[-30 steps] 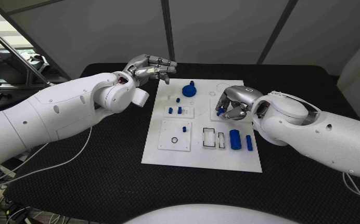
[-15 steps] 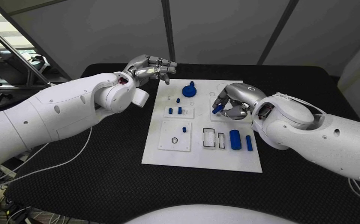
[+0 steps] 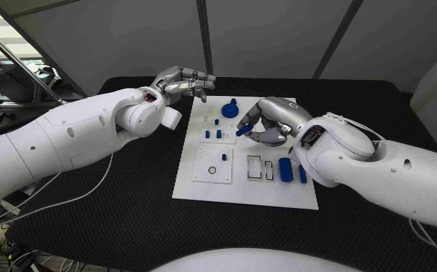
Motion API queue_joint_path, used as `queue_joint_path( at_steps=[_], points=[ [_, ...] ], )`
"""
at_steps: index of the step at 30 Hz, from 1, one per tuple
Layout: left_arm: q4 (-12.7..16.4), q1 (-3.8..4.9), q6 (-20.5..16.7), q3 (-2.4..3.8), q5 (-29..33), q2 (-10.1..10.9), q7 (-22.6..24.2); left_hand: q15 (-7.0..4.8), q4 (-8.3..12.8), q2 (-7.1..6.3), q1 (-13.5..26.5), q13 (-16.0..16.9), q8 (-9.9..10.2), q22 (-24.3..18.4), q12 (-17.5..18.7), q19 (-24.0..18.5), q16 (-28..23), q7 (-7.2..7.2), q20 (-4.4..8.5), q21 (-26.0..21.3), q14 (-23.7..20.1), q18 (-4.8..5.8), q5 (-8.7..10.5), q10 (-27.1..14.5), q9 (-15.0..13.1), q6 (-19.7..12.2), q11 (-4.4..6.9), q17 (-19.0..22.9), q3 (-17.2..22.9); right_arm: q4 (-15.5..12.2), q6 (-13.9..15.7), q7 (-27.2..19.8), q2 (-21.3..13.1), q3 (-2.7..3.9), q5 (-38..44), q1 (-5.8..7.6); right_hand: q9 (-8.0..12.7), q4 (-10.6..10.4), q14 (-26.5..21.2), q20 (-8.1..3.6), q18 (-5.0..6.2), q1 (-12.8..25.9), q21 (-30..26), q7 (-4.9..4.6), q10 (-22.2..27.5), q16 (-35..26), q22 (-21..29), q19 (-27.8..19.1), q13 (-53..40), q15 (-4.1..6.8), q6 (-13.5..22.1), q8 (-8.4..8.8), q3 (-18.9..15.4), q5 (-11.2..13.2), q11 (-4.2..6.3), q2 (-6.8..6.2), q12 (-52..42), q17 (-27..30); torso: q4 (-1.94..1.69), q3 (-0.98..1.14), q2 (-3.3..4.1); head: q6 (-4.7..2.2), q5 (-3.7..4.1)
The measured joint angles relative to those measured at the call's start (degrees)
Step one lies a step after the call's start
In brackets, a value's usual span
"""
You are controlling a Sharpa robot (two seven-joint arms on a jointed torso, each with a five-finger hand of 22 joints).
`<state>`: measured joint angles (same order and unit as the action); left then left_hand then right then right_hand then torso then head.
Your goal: Assemble the parts on the task board
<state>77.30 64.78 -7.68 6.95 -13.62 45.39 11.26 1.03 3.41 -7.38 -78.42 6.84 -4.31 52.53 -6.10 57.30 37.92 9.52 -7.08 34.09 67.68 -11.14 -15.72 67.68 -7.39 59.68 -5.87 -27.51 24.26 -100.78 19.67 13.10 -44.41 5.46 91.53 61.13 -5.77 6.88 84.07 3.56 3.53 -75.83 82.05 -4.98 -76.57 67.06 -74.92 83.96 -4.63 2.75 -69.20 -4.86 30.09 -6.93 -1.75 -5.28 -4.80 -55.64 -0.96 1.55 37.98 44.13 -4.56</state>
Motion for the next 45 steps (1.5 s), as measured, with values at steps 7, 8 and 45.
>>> queue_joint_path(
  at_steps=[7, 8, 45],
  points=[
    [-0.15, 0.00, 0.10, 0.00, 0.00, -0.34, -0.02, 0.00, 0.00, 0.00, 0.00, 0.01, 0.00, 0.00, 0.00, 0.00, 0.02, 0.00, 0.00, 0.00, 0.00, 0.00, 0.00, 0.00, 0.00, 0.00, 0.00, 0.00, 0.00, 1.42, -1.56, -1.33, 5.01, -1.53, -1.38, -0.52, 0.01, -0.33, 0.09, 0.00, 0.00, 0.81, 0.00, -0.01, -0.01, -0.16, 0.01, 0.00, -0.06, -0.09, -0.01, 0.12, 0.32, 0.32, 0.01, -0.54, 0.22, 0.48, -0.08, -0.03, 0.02, 0.12, -0.29],
    [-0.18, 0.00, 0.11, 0.00, 0.00, -0.35, -0.03, 0.00, 0.00, 0.00, 0.00, 0.04, 0.00, 0.01, 0.00, 0.00, 0.02, 0.00, 0.00, 0.00, 0.00, 0.00, 0.00, 0.00, 0.00, 0.00, 0.00, 0.00, 0.00, 1.68, -1.95, -1.47, 5.53, -1.82, -1.51, -0.60, 0.01, -0.32, 0.09, 0.00, 0.00, 0.93, 0.00, -0.01, -0.01, -0.22, 0.00, 0.00, -0.08, -0.09, -0.01, 0.22, 0.32, 0.32, 0.01, -0.43, 0.43, 0.55, -0.08, -0.03, 0.02, 0.15, -0.35],
    [-0.44, 0.03, 0.48, -0.24, 0.01, -0.97, -0.21, 0.20, 0.00, 0.00, 0.00, 0.08, 0.00, -0.03, 0.00, 0.00, -0.30, 0.00, 0.00, 0.00, 0.20, 0.00, 0.00, -0.20, 0.00, 0.00, -0.21, 0.03, 0.00, 7.73, -11.02, 0.16, 12.19, -6.11, 1.42, -1.04, -0.12, -1.43, 0.09, 0.01, 0.01, 3.03, -0.21, -0.23, 0.00, -0.22, 0.02, 0.00, -0.15, -0.09, 0.21, 0.88, 0.30, 0.67, 0.01, -0.60, 0.93, 0.93, 0.02, 0.05, 0.05, 1.03, -1.02]
  ],
)
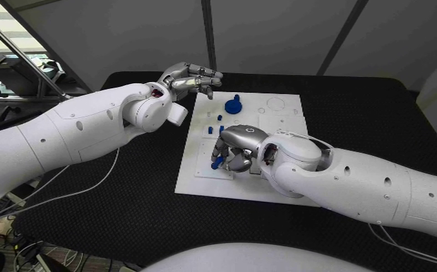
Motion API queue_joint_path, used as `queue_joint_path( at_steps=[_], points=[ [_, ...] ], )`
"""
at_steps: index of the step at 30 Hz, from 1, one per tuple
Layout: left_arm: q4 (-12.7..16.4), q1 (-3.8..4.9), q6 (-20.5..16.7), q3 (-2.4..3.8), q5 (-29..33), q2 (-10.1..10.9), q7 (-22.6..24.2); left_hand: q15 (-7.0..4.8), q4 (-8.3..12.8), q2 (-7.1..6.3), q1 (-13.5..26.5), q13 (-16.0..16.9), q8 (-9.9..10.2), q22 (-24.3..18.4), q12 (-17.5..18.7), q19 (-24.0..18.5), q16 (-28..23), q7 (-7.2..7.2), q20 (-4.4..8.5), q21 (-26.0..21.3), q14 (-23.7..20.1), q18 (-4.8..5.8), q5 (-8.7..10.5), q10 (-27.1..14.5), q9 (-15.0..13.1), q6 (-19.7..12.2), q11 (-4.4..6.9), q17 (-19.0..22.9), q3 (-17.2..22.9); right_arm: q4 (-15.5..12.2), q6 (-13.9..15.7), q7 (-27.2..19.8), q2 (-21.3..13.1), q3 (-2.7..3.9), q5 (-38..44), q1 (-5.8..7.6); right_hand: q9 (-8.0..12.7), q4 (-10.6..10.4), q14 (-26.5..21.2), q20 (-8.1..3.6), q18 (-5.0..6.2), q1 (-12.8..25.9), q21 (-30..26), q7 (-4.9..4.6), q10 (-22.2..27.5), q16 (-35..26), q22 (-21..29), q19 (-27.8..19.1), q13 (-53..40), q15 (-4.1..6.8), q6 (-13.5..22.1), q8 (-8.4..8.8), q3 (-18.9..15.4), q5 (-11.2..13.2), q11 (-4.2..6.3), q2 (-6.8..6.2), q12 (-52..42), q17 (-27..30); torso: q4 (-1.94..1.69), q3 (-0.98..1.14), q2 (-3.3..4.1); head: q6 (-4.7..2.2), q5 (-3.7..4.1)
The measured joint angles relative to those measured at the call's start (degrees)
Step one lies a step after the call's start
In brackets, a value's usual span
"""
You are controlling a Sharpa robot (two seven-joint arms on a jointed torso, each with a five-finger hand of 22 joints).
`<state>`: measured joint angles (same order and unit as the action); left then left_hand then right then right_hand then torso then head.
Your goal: Assemble the parts on the task board
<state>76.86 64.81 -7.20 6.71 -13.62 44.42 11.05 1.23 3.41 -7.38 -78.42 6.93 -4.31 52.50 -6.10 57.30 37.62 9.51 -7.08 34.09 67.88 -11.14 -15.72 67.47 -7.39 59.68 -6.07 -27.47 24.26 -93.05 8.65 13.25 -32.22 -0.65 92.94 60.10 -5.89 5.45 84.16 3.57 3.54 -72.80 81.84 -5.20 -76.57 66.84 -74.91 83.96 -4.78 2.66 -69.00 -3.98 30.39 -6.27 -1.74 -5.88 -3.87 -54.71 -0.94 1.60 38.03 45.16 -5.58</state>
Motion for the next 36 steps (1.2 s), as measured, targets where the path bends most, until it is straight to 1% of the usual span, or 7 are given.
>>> queue_joint_path(
  at_steps=[12, 18, 20, 23, 26, 32, 36],
  points=[
    [0.07, 0.00, 0.03, -0.01, 0.00, 0.22, -0.04, 0.00, 0.00, 0.00, 0.00, -0.01, 0.00, 0.00, 0.00, 0.00, 0.00, 0.00, 0.00, 0.00, 0.00, 0.00, 0.00, 0.00, 0.00, 0.00, 0.00, 0.00, 0.00, 0.20, -0.11, 1.26, 0.44, -0.25, 1.74, 0.08, -0.01, 0.00, 0.00, 0.00, 0.00, 0.32, 0.00, -0.10, 0.01, 0.00, 0.00, 0.00, 0.01, 0.00, 0.10, 0.23, -0.01, 0.17, 0.00, 0.15, 0.00, 0.00, -0.01, -0.03, 0.00, 0.02, -0.12],
    [0.09, 0.00, 0.04, -0.01, 0.00, 0.23, -0.06, 0.00, 0.00, 0.00, 0.00, -0.01, 0.00, 0.01, 0.00, 0.00, 0.00, 0.00, 0.00, 0.00, 0.00, 0.00, 0.00, 0.00, 0.00, 0.00, 0.00, 0.00, 0.00, 0.35, -0.18, 1.77, 1.13, -0.39, 2.47, 0.10, -0.04, 0.00, 0.00, 0.00, 0.00, 0.68, -0.20, -0.19, 0.01, -0.40, 0.00, 0.00, 0.00, 0.00, 0.19, 0.35, 0.00, 0.17, 0.00, -0.22, -0.01, 0.39, -0.01, -0.03, 0.01, 0.01, -0.12],
    [0.09, 0.00, 0.04, -0.01, 0.00, 0.22, -0.06, 0.00, 0.00, 0.00, 0.00, -0.01, 0.00, 0.01, 0.00, 0.00, 0.00, 0.00, 0.00, 0.00, 0.00, 0.00, 0.00, 0.00, 0.00, 0.00, 0.00, -0.01, 0.00, 0.41, -0.18, 1.83, 1.38, -0.64, 2.63, 0.12, -0.05, -0.24, 0.00, 0.00, 0.00, 1.06, -0.66, -0.26, 0.35, -0.77, 0.00, 0.00, 0.14, 0.00, 0.26, 0.44, 0.24, 0.17, -0.32, -0.59, 0.24, 0.90, -0.01, -0.03, 0.01, -0.03, -0.12],
    [0.09, 0.00, 0.05, -0.01, 0.00, 0.18, -0.07, 0.00, 0.00, 0.00, 0.00, -0.01, 0.00, 0.01, 0.00, 0.00, 0.00, 0.00, 0.00, 0.00, 0.00, 0.00, 0.00, 0.00, 0.00, 0.00, 0.00, -0.01, 0.00, 0.49, -0.03, 1.85, 1.73, -0.93, 2.85, 0.13, -0.07, -0.48, -0.19, 0.00, 0.00, 1.68, -1.05, -1.03, 2.29, -1.11, 0.00, 0.00, 0.52, -0.18, 1.04, 0.45, 0.48, 0.17, -0.79, -1.21, 0.34, 1.62, -0.01, -0.03, 0.01, -0.06, -0.12],
    [0.09, 0.00, 0.05, -0.01, 0.00, 0.16, -0.08, 0.00, 0.00, 0.00, 0.00, -0.01, 0.00, 0.01, 0.00, 0.00, 0.00, 0.00, 0.00, 0.00, 0.00, 0.00, 0.00, 0.00, 0.00, 0.00, 0.00, -0.01, 0.00, 0.61, 0.22, 1.84, 1.89, -1.13, 2.99, 0.13, 0.37, -0.58, -0.34, 0.00, 0.00, 2.91, -1.31, -1.36, 4.16, -1.47, 0.00, 0.00, 0.93, -0.32, 2.33, 0.21, 0.58, 0.29, -1.25, -1.88, 0.36, 2.05, -0.01, -0.03, 0.01, -0.06, -0.10],
    [0.09, 0.00, 0.05, -0.01, 0.00, 0.18, -0.08, 0.00, 0.00, 0.00, 0.00, -0.02, 0.00, 0.01, 0.00, 0.00, 0.00, 0.00, 0.00, 0.00, 0.00, 0.00, 0.00, 0.00, 0.00, 0.00, 0.00, -0.01, 0.00, 0.85, 0.87, 1.84, 1.89, -1.45, 3.14, -0.08, 1.34, -0.96, -0.73, 0.84, 0.01, 4.31, -2.39, -1.57, 6.64, -2.18, 0.00, -0.01, 0.94, -1.13, 5.20, 0.38, 0.34, 0.42, -2.03, -4.49, 0.40, 3.15, -0.01, -0.02, 0.01, -0.05, -0.07],
    [0.09, 0.00, 0.05, -0.01, 0.00, 0.20, -0.09, 0.00, 0.00, 0.00, 0.00, -0.02, 0.00, 0.01, 0.00, 0.00, 0.00, 0.00, 0.00, 0.00, 0.00, 0.00, 0.00, 0.00, 0.00, 0.00, 0.00, -0.01, 0.00, 0.89, 2.15, 1.98, 1.82, -1.47, 3.19, -0.10, 2.03, -1.20, -1.37, 1.62, 0.01, 4.86, -4.23, -1.83, 8.86, -3.59, 0.00, -0.79, 0.76, -1.77, 7.89, 0.38, -1.09, 0.43, -2.42, -5.50, 0.40, 5.10, 0.01, -0.01, -0.01, -0.18, -0.07]
  ],
)
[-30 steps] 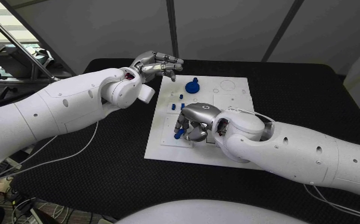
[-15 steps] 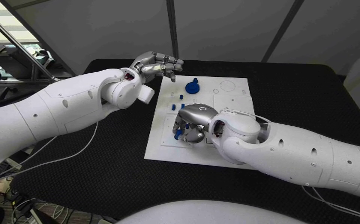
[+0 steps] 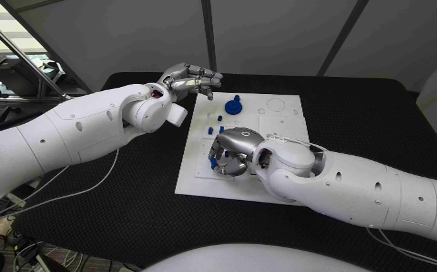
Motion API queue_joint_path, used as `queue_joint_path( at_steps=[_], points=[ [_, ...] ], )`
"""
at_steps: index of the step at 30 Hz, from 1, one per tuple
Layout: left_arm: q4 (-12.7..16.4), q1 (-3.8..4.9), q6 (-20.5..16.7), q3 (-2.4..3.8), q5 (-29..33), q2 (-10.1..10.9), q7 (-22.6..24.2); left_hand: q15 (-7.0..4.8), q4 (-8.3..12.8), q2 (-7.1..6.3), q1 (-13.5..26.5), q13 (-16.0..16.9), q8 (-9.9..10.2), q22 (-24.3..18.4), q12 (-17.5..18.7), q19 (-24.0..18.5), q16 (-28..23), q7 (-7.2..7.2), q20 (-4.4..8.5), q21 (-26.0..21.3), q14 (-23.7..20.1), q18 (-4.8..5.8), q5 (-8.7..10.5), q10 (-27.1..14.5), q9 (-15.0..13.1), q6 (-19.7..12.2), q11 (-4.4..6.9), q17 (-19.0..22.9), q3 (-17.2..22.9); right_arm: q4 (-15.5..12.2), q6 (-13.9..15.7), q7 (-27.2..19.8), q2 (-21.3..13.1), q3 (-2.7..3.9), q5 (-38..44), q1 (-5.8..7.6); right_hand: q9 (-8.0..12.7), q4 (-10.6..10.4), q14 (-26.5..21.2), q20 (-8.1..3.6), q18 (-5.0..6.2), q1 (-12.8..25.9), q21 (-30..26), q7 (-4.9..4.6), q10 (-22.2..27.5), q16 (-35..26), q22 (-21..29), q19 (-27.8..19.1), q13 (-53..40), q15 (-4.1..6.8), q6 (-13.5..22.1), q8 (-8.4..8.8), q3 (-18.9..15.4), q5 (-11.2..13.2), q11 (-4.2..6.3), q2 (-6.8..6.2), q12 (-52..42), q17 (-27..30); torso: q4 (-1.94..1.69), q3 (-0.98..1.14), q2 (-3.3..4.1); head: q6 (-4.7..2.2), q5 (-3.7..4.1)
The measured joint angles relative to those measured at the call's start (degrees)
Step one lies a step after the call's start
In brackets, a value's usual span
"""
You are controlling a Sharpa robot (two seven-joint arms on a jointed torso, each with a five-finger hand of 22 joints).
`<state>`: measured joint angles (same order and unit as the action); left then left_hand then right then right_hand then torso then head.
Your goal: Assemble the parts on the task board
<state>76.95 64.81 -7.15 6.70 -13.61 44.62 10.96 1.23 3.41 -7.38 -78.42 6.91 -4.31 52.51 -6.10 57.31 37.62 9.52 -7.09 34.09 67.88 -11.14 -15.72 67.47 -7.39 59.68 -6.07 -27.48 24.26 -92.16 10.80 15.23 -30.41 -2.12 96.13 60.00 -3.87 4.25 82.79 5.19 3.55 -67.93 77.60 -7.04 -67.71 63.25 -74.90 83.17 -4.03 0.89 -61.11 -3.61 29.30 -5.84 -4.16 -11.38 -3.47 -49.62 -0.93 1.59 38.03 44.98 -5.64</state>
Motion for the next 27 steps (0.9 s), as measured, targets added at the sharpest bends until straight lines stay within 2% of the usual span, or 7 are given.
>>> queue_joint_path(
  at_steps=[6, 11, 18, 22, 24, 25, 27],
  points=[
    [0.00, 0.00, 0.04, 0.00, 0.00, 0.03, -0.13, 0.00, 0.00, 0.00, 0.00, 0.09, 0.23, -0.09, 0.00, 0.00, 0.00, 0.00, 0.00, 0.00, 0.00, 0.00, 0.00, 0.00, 0.00, 0.00, 0.00, 0.07, 0.00, -0.62, 3.68, 0.09, -0.52, 0.00, -0.15, -0.12, 0.14, -1.10, -1.54, 0.54, 0.00, -0.35, -3.56, 0.73, 3.85, -2.79, 1.97, -2.09, -0.05, -0.69, 3.90, 0.00, -7.29, -0.17, -0.58, -0.74, -1.12, 4.15, 0.05, 0.00, -0.02, -0.20, 0.00],
    [0.00, 0.00, 0.12, 0.00, 0.00, 0.06, -0.35, 0.00, 0.00, 0.00, 0.00, 0.09, 0.23, -0.09, 0.00, 0.00, 0.00, 0.13, 0.00, 0.00, 0.00, 0.00, 0.00, 0.00, 0.00, -0.13, 0.00, 0.07, 0.00, -2.72, 7.80, -0.38, -2.34, -0.01, -0.82, -0.36, 0.11, -2.93, -2.05, 0.90, 0.91, -3.26, -5.28, 1.12, 6.02, -3.91, 3.57, -2.56, -0.18, -0.79, 4.90, 0.00, -14.64, -0.28, -0.92, -0.03, -3.22, 6.48, 0.09, 0.00, -0.02, -0.25, 0.10],
    [0.02, 0.00, 0.22, -0.01, 0.00, 0.39, -0.74, 0.00, 0.00, 0.00, 0.00, 0.09, 0.23, -0.14, 0.00, 0.00, -0.35, 0.21, 0.00, 0.00, 0.00, 0.00, 0.00, 0.00, 0.00, -0.21, 0.00, 0.06, 0.00, -7.09, 12.78, -1.80, -8.07, 0.10, -2.52, -0.41, -0.05, -3.71, -2.04, 0.93, 0.91, -4.62, -5.28, 0.65, 6.10, -4.21, 3.75, -2.59, -0.37, -0.79, 4.42, -0.18, -16.02, -0.69, -0.84, 0.41, -4.72, 7.20, 0.09, -0.01, -0.07, -0.40, 0.30],
    [0.10, 0.00, 0.25, -0.02, 0.00, 0.63, -0.88, 0.00, 0.00, 0.00, 0.00, 0.08, 0.23, -0.13, 0.00, 0.00, -0.34, 0.21, 0.00, 0.00, 0.00, 0.00, 0.00, 0.00, 0.00, -0.21, 0.00, 0.06, 0.00, -10.41, 14.03, -2.12, -14.10, 1.95, -5.51, -0.46, -0.38, -4.70, -1.08, 0.24, 0.90, -4.96, -2.64, -0.66, 1.28, -2.12, 0.89, -1.09, -1.37, 0.03, 1.89, -0.99, -16.29, -0.72, 0.14, 1.28, -7.93, 4.36, 0.09, -0.03, -0.14, -0.54, 0.85],
    [0.12, 0.00, 0.26, -0.03, 0.00, 0.75, -0.90, 0.00, 0.00, 0.00, 0.00, 0.08, 0.23, -0.13, 0.00, 0.00, -0.34, 0.21, 0.00, 0.00, 0.00, 0.00, 0.00, 0.00, 0.00, -0.21, 0.00, 0.06, 0.00, -11.74, 14.30, -1.97, -16.84, 2.65, -7.74, -0.30, -0.38, -6.39, 0.68, -0.22, 0.77, -3.32, 0.84, -0.27, -3.91, 1.83, 0.07, 0.45, -2.79, 0.70, 1.32, -1.01, -16.72, 0.57, 1.11, 2.26, -10.81, -1.03, 0.09, -0.04, -0.14, -0.66, 1.44],
    [0.17, 0.00, 0.26, -0.04, 0.00, 0.82, -0.90, 0.00, 0.00, 0.00, 0.00, 0.08, 0.23, -0.13, 0.00, 0.00, -0.34, 0.21, 0.00, 0.00, 0.00, 0.00, 0.00, 0.00, 0.00, -0.21, 0.00, 0.06, 0.00, -12.45, 14.38, -1.80, -18.22, 2.94, -9.11, -0.27, -0.47, -7.20, 1.08, -0.66, -0.54, -2.34, 2.58, 0.25, -6.98, 3.41, -0.03, 0.81, -3.99, 1.12, 0.79, -1.01, -17.19, 0.96, 1.87, 2.12, -12.79, -3.06, 0.09, -0.05, -0.15, -0.77, 1.72],
    [0.29, 0.00, 0.26, -0.09, 0.00, 1.02, -0.90, 0.00, 0.00, 0.00, 0.00, 0.08, 0.23, -0.13, 0.00, 0.00, -0.34, 0.21, 0.00, 0.00, 0.00, 0.00, 0.00, 0.00, 0.00, -0.21, 0.00, 0.06, 0.00, -14.07, 14.46, -1.26, -21.58, 3.40, -12.54, -0.26, -0.91, -8.30, 1.21, -1.76, -0.51, -1.25, 4.72, 1.23, -10.99, 5.66, -0.05, 0.86, -6.52, 2.19, -0.19, -1.16, -18.05, 1.18, 2.99, 1.85, -16.34, -5.92, 0.15, -0.05, -0.17, -1.04, 2.35]
  ],
)
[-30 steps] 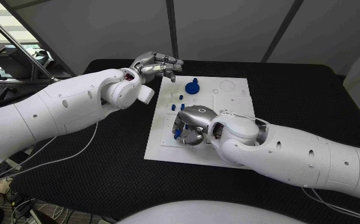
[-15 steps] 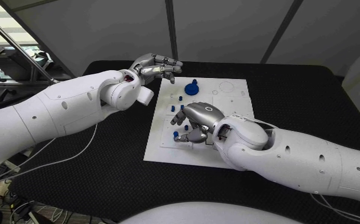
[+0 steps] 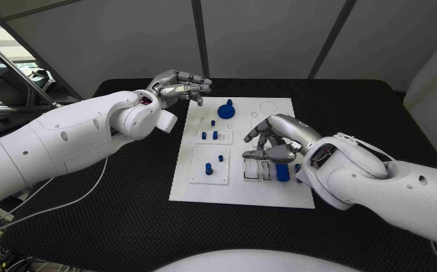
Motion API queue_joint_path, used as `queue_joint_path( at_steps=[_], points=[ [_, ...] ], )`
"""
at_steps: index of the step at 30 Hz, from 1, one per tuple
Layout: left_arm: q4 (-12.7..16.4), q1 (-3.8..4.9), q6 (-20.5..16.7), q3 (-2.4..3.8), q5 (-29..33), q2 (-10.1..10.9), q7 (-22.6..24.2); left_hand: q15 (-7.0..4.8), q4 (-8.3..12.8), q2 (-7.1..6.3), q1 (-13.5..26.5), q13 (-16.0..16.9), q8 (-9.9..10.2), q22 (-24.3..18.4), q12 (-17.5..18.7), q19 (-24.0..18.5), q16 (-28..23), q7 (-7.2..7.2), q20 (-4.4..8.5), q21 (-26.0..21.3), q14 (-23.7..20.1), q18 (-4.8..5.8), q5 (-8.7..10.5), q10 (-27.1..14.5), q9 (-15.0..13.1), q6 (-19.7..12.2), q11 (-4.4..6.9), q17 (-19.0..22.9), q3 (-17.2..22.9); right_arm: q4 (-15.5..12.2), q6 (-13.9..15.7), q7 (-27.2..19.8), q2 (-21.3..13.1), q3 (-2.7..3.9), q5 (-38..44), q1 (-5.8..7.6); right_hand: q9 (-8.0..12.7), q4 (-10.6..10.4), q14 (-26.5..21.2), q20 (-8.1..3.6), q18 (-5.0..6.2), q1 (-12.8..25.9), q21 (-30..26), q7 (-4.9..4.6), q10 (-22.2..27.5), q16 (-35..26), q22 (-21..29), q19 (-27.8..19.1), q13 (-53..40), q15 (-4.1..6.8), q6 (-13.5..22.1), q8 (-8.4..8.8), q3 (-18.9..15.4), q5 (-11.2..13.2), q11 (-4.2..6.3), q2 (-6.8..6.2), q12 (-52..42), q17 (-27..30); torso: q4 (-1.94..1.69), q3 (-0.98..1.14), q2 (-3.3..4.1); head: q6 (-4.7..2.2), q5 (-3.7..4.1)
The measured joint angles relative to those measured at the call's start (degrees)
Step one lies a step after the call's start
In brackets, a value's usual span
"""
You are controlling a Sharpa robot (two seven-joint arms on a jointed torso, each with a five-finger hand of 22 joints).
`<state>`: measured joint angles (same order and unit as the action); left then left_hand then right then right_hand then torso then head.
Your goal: Assemble the parts on the task board
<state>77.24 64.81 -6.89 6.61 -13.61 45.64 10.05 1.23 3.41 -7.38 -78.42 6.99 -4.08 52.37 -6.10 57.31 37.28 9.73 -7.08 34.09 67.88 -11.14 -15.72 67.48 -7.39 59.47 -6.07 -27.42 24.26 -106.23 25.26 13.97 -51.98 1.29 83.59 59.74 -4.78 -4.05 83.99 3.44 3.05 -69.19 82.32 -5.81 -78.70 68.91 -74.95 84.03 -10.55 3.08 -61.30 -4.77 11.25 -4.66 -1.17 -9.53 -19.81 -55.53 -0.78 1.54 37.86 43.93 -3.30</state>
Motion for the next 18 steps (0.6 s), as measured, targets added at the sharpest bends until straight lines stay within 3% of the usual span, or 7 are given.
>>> queue_joint_path(
  at_steps=[2, 5, 7, 8, 13, 18],
  points=[
    [0.12, 0.00, 0.00, -0.06, 0.00, 0.21, 0.00, 0.00, -0.22, 0.00, 0.00, 0.00, 0.00, 0.00, 0.00, 0.00, 0.00, 0.00, 0.00, -0.22, 0.00, 0.00, 0.00, 0.00, 0.00, 0.00, 0.00, 0.04, -0.22, -0.95, -0.01, 0.69, -2.67, 0.22, -2.86, 0.00, -0.76, -0.89, 0.04, -0.97, -0.89, 0.54, 1.56, 0.98, -2.37, 1.99, 0.00, -0.04, -3.85, 0.95, -0.98, -0.56, -0.89, 0.00, 0.99, -0.50, -4.38, -2.51, 0.11, 0.00, -0.03, -0.19, 0.46],
    [0.41, -0.01, -0.01, -0.20, 0.00, 0.48, 0.04, 0.00, -0.23, 0.00, 0.00, 0.05, 0.00, 0.00, 0.00, 0.00, 0.00, 0.00, 0.00, -0.23, 0.00, 0.00, 0.00, 0.00, 0.00, 0.00, 0.00, 0.05, -0.23, -2.02, -0.16, 2.33, -6.11, 0.42, -6.70, -0.03, -3.37, -3.06, -0.04, -2.20, -0.88, 1.30, 3.35, 2.61, -4.97, 5.71, 0.00, -0.11, -27.85, 1.87, -3.48, -1.90, -2.52, 0.00, 1.80, -0.91, -26.87, -7.57, 0.37, -0.01, -0.14, -0.40, 1.26],
    [0.59, -0.02, -0.01, -0.28, 0.00, 0.61, 0.07, 0.00, -0.23, 0.00, 0.00, 0.05, 0.00, 0.00, 0.00, 0.00, 0.00, 0.00, 0.00, -0.23, 0.00, 0.00, 0.00, 0.00, 0.00, 0.00, 0.00, 0.05, -0.23, -2.38, -0.30, 3.49, -7.47, 0.46, -8.12, -0.03, -6.14, -4.95, 0.05, -2.31, -0.88, 1.50, 4.21, 2.87, -4.81, 8.63, 0.00, -0.06, -42.62, 2.37, -4.34, -2.51, -3.30, 0.00, 2.13, -0.71, -40.01, -11.85, 0.57, -0.03, -0.23, -0.49, 1.77],
    [0.68, -0.02, -0.02, -0.34, 0.00, 0.66, 0.09, 0.00, -0.23, 0.00, 0.00, 0.05, 0.00, 0.00, 0.00, 0.00, 0.00, 0.00, 0.00, -0.23, 0.00, 0.00, 0.00, 0.00, 0.00, 0.00, 0.00, 0.05, -0.23, -2.55, -0.41, 4.09, -8.04, 0.47, -8.57, -0.05, -7.08, -5.58, 0.05, -2.31, -1.39, 1.50, 4.43, 2.93, -4.63, 9.55, 0.01, -0.06, -46.40, 2.37, -4.39, -2.51, -3.57, 0.00, 2.31, -0.71, -43.24, -13.34, 0.65, -0.04, -0.26, -0.50, 2.02],
    [1.03, -0.04, -0.02, -1.01, 0.00, 0.86, 0.14, 0.00, -0.23, 0.00, 0.00, 0.04, 0.00, -0.07, 0.00, -0.21, 0.00, 0.00, -0.20, -0.23, 0.00, 0.00, 0.00, 0.00, 0.00, 0.00, 0.00, 0.05, -0.23, -3.17, -1.25, 8.13, -10.67, 0.51, -8.80, -0.18, -10.93, -8.67, 0.05, -2.31, -1.78, 1.49, 5.05, 3.13, -4.11, 11.99, 0.01, -0.06, -53.86, 2.37, -4.60, -2.84, -4.75, -0.33, 2.83, -0.72, -49.21, -17.19, 1.12, -0.05, -0.39, -0.53, 2.99],
    [1.12, -0.05, -0.02, -1.24, 0.00, 0.89, 0.18, 0.00, -0.23, 0.00, 0.00, 0.04, 0.00, -0.07, 0.00, -0.20, 0.00, 0.00, -0.20, -0.23, 0.00, 0.00, 0.00, 0.00, 0.00, 0.00, 0.00, 0.05, -0.23, -3.17, -2.20, 12.26, -11.21, 0.51, -6.61, -0.77, -13.07, -11.09, 0.05, -2.31, -1.77, 2.06, 5.53, 3.13, -4.11, 12.68, 0.01, -0.06, -55.59, 2.37, -4.60, -2.84, -5.68, -0.76, 2.83, -1.29, -50.08, -18.71, 1.25, -0.10, -0.49, -0.53, 3.76]
  ],
)
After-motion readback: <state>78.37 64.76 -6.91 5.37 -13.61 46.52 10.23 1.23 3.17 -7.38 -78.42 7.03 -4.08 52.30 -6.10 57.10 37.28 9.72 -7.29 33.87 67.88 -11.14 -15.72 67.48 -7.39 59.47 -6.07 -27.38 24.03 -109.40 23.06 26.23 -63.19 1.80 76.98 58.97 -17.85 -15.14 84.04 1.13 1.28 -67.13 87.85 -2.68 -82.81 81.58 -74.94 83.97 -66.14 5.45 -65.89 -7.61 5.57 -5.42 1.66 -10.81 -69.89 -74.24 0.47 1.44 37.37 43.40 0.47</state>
